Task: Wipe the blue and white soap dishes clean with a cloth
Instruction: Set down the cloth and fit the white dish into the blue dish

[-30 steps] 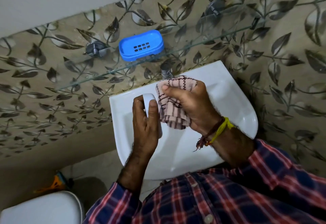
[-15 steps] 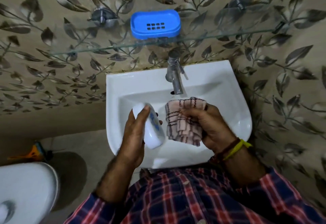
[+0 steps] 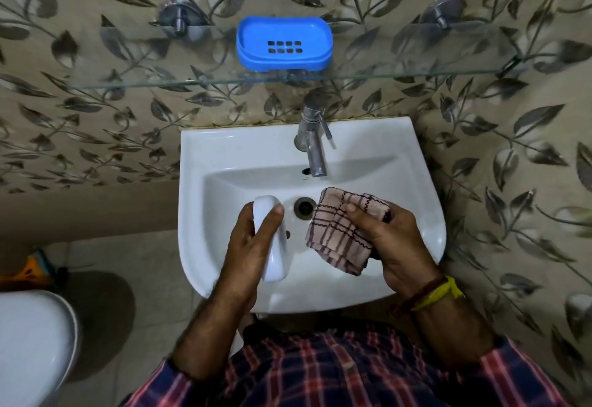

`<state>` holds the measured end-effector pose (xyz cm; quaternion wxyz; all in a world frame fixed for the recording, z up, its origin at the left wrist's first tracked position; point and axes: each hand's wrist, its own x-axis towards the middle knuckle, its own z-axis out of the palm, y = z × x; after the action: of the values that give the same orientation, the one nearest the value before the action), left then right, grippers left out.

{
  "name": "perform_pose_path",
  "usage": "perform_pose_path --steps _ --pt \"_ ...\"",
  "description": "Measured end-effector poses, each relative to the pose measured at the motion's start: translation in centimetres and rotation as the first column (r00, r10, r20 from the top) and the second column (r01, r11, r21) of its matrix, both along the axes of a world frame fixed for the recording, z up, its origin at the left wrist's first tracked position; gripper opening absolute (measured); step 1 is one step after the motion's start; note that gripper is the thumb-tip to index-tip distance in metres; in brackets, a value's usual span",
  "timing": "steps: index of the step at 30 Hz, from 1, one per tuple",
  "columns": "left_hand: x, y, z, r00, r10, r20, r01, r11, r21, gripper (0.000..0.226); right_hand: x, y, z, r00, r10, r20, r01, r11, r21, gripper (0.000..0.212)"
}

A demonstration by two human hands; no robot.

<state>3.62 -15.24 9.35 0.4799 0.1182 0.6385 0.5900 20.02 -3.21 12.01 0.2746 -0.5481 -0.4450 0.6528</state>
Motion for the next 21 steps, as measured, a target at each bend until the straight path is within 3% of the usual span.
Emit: perform_pose_path --steps 4,11,16,21 --pt "0.7 1.1 0.0 0.999 0.023 -0.039 -0.025 0.999 -0.036 0.009 0.3 1.4 -0.2 0.999 0.054 0.001 -0.054 0.998 0.026 0.014" --pt "0.5 1.3 0.8 0.984 0.141 -0.112 -0.154 0.981 -0.117 0.042 -4.7 3.5 0.1 0.979 0.201 0.033 -0.204 0.965 0.164 0.016" --pt "-1.8 -0.2 1.3 0.962 0.184 -0.204 -0.218 0.963 -0.158 0.06 -11.2 4.3 -0.1 0.943 0.332 -0.001 -0.329 0.934 0.14 0.026" --pt "-4.1 -1.3 1.4 0.947 0.242 -0.21 -0.27 0.956 -0.117 0.046 -17.8 4.8 -1.5 0.944 0.328 0.025 -0.328 0.933 0.149 0.021"
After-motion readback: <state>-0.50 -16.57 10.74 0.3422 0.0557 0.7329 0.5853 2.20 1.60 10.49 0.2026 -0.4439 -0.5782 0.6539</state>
